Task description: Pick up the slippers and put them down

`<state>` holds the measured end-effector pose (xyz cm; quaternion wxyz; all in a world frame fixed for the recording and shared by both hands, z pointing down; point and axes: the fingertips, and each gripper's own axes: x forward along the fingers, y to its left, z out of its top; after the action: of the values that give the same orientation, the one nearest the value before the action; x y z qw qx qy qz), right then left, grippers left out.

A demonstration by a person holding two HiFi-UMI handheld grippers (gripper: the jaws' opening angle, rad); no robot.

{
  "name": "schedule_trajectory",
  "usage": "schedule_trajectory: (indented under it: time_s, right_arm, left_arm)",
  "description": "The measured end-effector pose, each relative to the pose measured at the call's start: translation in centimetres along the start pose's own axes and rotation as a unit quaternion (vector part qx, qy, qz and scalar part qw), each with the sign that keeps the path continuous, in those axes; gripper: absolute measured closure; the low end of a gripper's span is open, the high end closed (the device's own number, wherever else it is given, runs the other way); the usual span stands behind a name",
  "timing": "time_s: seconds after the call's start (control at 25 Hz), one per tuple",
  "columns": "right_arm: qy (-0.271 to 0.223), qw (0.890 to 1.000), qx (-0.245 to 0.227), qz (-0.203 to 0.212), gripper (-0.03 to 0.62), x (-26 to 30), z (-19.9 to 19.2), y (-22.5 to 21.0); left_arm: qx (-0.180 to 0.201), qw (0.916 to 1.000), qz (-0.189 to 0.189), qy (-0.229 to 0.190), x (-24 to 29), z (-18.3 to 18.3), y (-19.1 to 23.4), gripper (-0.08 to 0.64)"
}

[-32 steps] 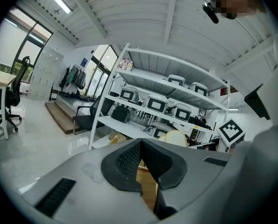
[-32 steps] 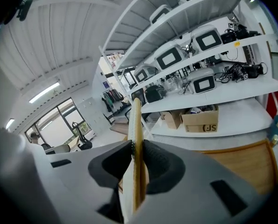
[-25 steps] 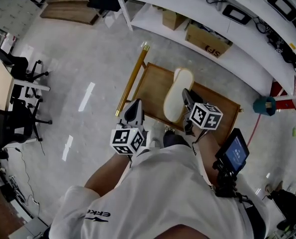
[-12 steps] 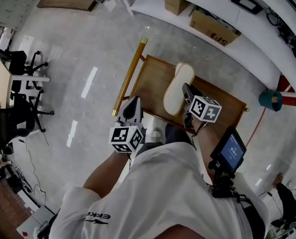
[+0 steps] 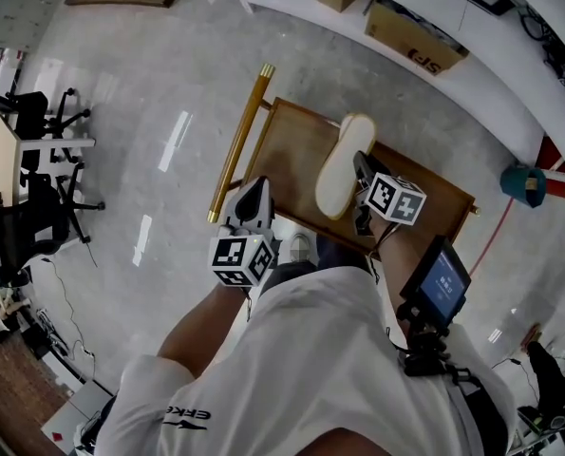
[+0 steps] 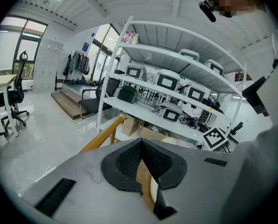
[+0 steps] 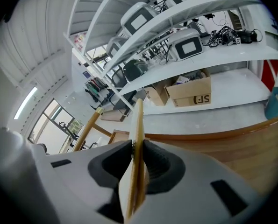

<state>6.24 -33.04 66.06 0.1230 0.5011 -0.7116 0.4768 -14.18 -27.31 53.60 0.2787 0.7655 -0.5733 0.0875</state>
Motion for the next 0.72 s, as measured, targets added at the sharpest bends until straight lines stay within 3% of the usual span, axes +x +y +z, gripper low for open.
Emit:
schedule_trajectory:
  time_s: [0.72]
  right_arm:
    - [0.012, 0.999, 0.008, -0.044, 0.506, 1.0, -1.1, -3.7]
  left_arm:
    - [0.008, 0.9998, -0.003, 0.018, 1.0, -0.8, -0.5, 0.557]
